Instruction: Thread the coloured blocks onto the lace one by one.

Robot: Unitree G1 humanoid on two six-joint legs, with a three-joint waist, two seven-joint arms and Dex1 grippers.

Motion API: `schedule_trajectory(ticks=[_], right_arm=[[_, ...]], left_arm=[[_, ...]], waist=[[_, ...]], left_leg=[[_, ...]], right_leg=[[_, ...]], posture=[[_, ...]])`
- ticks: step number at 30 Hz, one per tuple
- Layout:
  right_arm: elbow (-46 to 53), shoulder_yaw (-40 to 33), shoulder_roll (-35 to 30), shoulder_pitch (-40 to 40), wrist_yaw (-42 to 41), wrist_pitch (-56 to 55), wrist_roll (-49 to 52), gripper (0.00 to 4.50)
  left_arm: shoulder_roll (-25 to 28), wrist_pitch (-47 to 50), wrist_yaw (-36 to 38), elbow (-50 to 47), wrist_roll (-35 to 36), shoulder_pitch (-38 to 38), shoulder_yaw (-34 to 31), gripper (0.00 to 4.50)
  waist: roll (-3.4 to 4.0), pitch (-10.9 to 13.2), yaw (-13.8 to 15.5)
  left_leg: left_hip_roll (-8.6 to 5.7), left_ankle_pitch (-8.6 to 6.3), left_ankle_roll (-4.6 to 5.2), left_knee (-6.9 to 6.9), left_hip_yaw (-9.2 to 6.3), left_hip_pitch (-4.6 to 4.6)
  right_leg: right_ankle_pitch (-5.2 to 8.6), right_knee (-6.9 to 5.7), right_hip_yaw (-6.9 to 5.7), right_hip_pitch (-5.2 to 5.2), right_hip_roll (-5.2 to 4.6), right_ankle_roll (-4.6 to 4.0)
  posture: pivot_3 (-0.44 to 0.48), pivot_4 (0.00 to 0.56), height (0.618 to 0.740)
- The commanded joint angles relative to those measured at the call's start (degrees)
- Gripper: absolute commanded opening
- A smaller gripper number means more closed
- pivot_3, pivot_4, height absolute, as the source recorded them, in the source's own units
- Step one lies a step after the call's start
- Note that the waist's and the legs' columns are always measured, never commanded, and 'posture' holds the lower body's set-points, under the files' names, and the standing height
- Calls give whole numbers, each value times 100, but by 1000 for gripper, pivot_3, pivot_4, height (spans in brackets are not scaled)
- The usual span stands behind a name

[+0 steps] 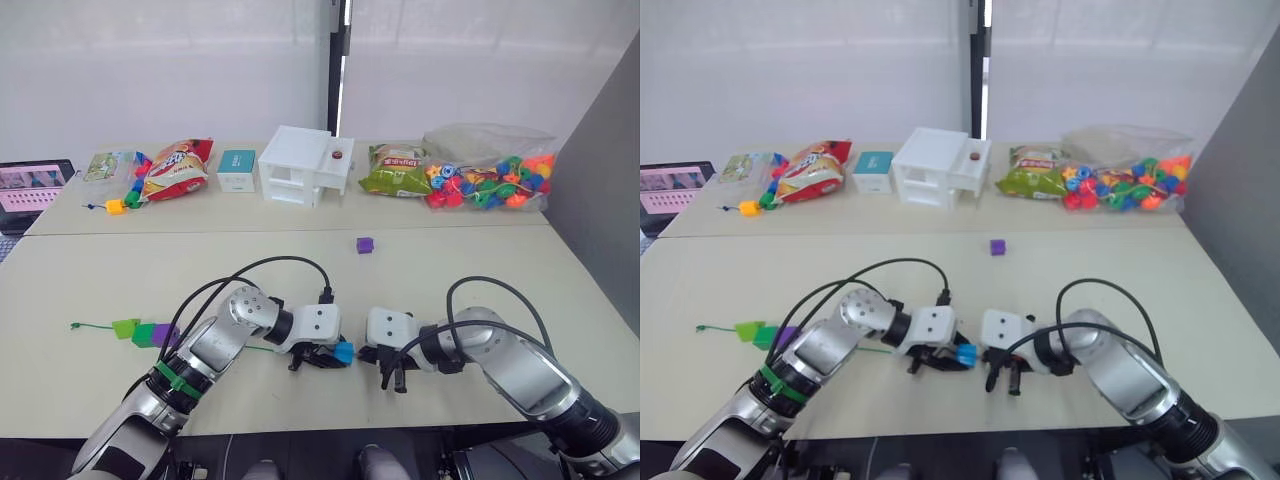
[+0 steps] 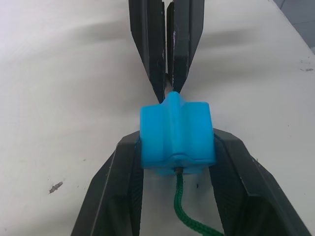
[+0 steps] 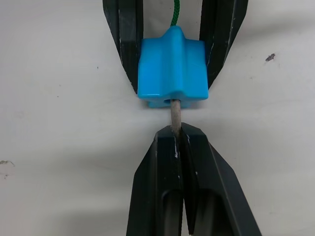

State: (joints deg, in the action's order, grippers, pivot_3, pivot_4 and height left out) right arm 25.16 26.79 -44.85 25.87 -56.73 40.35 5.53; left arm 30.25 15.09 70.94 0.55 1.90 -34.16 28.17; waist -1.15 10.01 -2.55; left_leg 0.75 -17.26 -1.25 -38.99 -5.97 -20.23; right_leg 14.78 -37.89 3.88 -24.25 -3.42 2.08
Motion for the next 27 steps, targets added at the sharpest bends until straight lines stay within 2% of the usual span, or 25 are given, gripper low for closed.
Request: schedule_trajectory(ticks=[1, 6, 10, 13, 17, 19, 24, 25, 27], right_arm=[[48, -84, -51, 130, -113, -201, -52, 0], [0, -114, -96, 181, -256, -367, -83, 0], [-30, -118, -57, 226, -326, -412, -89, 0], [-71, -108, -24, 263, -367, -441, -97, 0], [-122, -86, 31, 316, -386, -449, -99, 0], [-141, -73, 71, 335, -385, -440, -108, 0], [-167, -66, 203, 378, -364, -342, -108, 0], [-176, -56, 244, 401, -353, -305, -111, 0], [-204, -25, 327, 453, -334, -247, -127, 0]], left_arm=[[468, 71, 156, -255, 121, 152, -364, 1374], [1846, -83, 461, -301, 371, 833, -1247, 1374], [2778, -599, 600, 258, 363, 1407, -1808, 1374], [3155, -1275, 504, 978, 162, 1602, -2025, 1374], [3332, -1880, 419, 1621, 63, 1701, -2149, 1374], [3379, -1893, 394, 1668, 116, 1711, -2253, 2396], [3207, -1568, 392, 1233, 467, 1459, -2434, 4033], [3147, -1233, 493, 935, 737, 1399, -2474, 4326], [2993, -652, 608, 352, 1182, 1267, -2519, 4326]], waist=[[0, 0, -22], [1, 0, -82], [3, 2, -94], [5, 2, -82], [6, 2, -86], [7, 2, -95], [7, 3, -118], [7, 3, -118], [6, 3, -86]], left_leg=[[0, 0, 0, 1, 0, 1], [6, 0, 1, 6, -1, 5], [6, 0, 0, 8, -1, 5], [6, 0, 0, 9, 0, 6], [6, 0, 0, 9, 2, 7], [6, 0, 0, 9, 2, 8], [7, 0, 0, 9, 2, 7], [6, 0, 0, 9, 2, 5], [5, -1, 0, 8, 2, 0]], right_leg=[[0, -4, 0, -1, 0, 0], [0, -7, 0, -6, 3, 0], [0, -7, 0, -6, 3, 0], [1, -6, -1, -6, 2, 0], [1, -7, -1, -6, 2, 0], [1, -9, -1, -6, 2, -1], [1, -11, -1, -8, 4, -1], [1, -10, -1, -8, 3, 0], [1, -10, -1, -8, 1, 0]], posture=[[0, 150, 740], [0, 150, 740], [0, 150, 740], [0, 150, 740], [0, 150, 740], [0, 150, 740], [0, 150, 740], [0, 150, 740], [0, 150, 740]])
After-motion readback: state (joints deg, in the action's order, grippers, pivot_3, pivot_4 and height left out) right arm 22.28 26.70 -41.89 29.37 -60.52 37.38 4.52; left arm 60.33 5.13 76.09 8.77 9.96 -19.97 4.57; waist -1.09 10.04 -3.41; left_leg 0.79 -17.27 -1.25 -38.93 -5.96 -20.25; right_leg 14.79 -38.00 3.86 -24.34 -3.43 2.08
